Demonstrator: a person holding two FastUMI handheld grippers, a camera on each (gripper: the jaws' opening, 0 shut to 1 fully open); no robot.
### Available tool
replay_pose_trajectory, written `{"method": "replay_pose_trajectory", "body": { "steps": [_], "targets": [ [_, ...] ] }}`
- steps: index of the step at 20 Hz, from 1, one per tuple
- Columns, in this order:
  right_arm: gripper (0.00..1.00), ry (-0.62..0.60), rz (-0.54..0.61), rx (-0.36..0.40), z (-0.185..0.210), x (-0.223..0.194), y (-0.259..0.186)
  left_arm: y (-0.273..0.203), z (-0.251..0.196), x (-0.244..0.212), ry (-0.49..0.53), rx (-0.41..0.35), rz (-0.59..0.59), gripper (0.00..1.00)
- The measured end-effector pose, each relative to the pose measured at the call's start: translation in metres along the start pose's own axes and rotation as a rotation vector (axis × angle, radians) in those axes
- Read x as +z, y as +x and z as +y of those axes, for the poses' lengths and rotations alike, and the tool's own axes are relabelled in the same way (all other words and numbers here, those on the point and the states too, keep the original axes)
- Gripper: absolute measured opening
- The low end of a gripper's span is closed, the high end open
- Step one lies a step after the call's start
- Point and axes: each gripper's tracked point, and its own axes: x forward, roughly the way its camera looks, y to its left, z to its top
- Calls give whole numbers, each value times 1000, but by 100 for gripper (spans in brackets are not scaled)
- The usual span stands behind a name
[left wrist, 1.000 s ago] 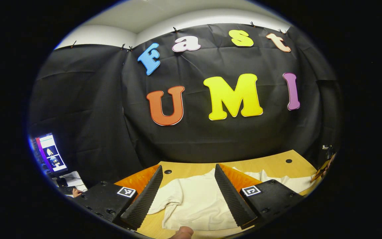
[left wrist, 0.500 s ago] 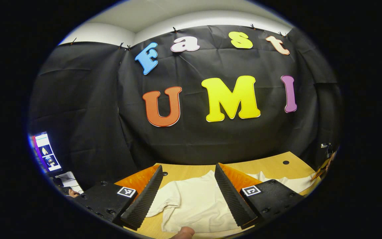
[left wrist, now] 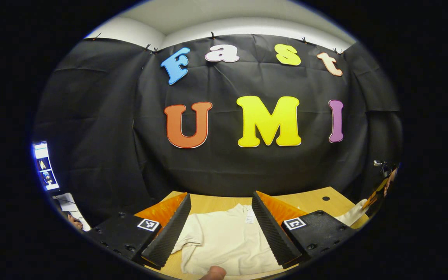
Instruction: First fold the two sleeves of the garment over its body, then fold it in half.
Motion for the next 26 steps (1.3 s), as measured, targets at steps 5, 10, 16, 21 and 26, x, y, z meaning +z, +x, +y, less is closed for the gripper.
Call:
{"method": "replay_pose_trajectory", "body": {
  "steps": [5,10,16,21,26],
  "targets": [
    [1,-76,-39,49,59,9,-31,2,7,-8,-11,-52,18,100],
    [1,-136,-41,103,126,8,-45,5,40,-16,25,-31,20,100],
    [1,-226,-45,168,214,1,-57,4,72,-27,62,-10,29,100],
    [0,-298,-34,240,297,-18,-58,9,88,-33,58,-11,41,100],
    [1,-351,-17,331,389,-48,-59,12,105,-49,54,6,84,100]
  ]
}}
